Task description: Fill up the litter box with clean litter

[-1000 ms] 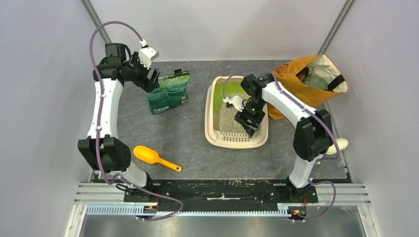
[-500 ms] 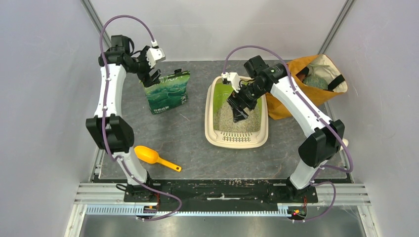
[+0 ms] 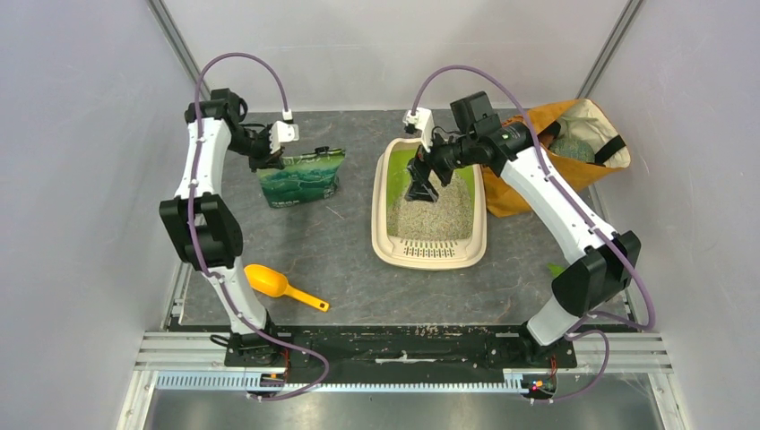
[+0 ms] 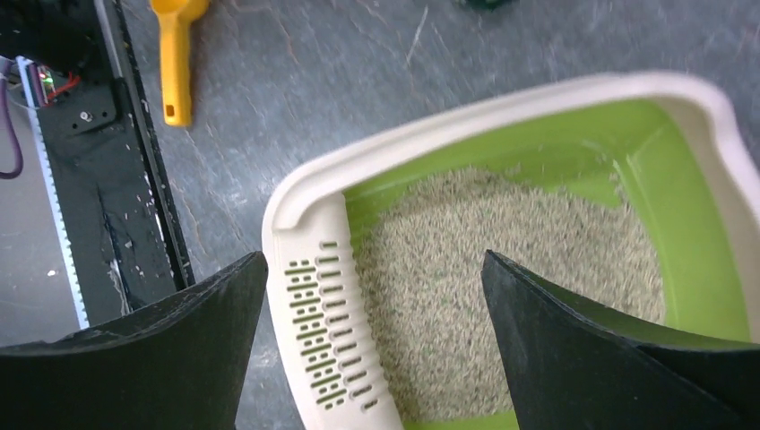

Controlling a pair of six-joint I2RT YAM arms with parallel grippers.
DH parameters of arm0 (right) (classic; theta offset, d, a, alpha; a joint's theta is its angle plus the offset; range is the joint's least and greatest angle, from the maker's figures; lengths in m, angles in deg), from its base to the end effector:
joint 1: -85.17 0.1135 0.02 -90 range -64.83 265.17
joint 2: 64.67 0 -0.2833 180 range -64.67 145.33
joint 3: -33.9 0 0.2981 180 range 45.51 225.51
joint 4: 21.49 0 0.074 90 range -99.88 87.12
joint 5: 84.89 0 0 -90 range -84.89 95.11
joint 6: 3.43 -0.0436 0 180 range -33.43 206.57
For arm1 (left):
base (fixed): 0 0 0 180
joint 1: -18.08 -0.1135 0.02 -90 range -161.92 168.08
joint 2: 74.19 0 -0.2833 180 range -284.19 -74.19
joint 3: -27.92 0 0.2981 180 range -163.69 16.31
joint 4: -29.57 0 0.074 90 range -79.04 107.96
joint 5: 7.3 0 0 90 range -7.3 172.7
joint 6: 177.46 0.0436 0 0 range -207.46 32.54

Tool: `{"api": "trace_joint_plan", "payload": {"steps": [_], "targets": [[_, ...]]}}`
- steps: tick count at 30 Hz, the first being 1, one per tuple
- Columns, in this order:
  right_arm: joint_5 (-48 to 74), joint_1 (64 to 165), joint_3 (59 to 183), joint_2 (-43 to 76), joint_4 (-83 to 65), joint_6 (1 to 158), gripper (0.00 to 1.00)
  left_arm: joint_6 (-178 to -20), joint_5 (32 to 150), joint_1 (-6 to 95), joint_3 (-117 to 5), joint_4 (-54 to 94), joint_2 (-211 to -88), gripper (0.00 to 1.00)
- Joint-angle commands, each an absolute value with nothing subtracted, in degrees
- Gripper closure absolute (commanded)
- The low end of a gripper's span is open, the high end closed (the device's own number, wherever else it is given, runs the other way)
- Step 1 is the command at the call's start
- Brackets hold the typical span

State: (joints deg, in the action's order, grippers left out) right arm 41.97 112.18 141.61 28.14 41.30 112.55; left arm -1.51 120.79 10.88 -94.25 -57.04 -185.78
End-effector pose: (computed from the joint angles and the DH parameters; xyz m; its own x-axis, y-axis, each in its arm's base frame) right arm 0.3400 0.2027 0.3923 -0.2780 -0.5351 -0.7977 -0.9383 0.3290 0.1063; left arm 0.4433 0.0289 0.3265 -0.0190 0.7889 -0.6142 0.9638 0.1778 0.1985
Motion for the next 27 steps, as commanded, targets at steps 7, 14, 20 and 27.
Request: {"api": "trace_joint_plan", "payload": {"steps": [7,14,20,27], "targets": [[42.23,120.59,141.95,31.23,16.07,113.51,0.06,10.69,127.84,6.74,-84.94,-71.92,-171.73,0.98],[45.59,126.02,143.56,38.36,3.13,116.52,0.10,12.66,131.72,6.70,-74.16,-70.49,-164.28,0.98],[48.30,129.73,145.39,42.89,0.58,117.63,0.12,12.32,131.83,6.74,-72.16,-69.39,-162.88,0.98],[48.66,131.72,145.93,44.14,1.14,116.08,0.22,11.24,132.41,6.76,-70.29,-66.69,-162.07,0.98]]}}
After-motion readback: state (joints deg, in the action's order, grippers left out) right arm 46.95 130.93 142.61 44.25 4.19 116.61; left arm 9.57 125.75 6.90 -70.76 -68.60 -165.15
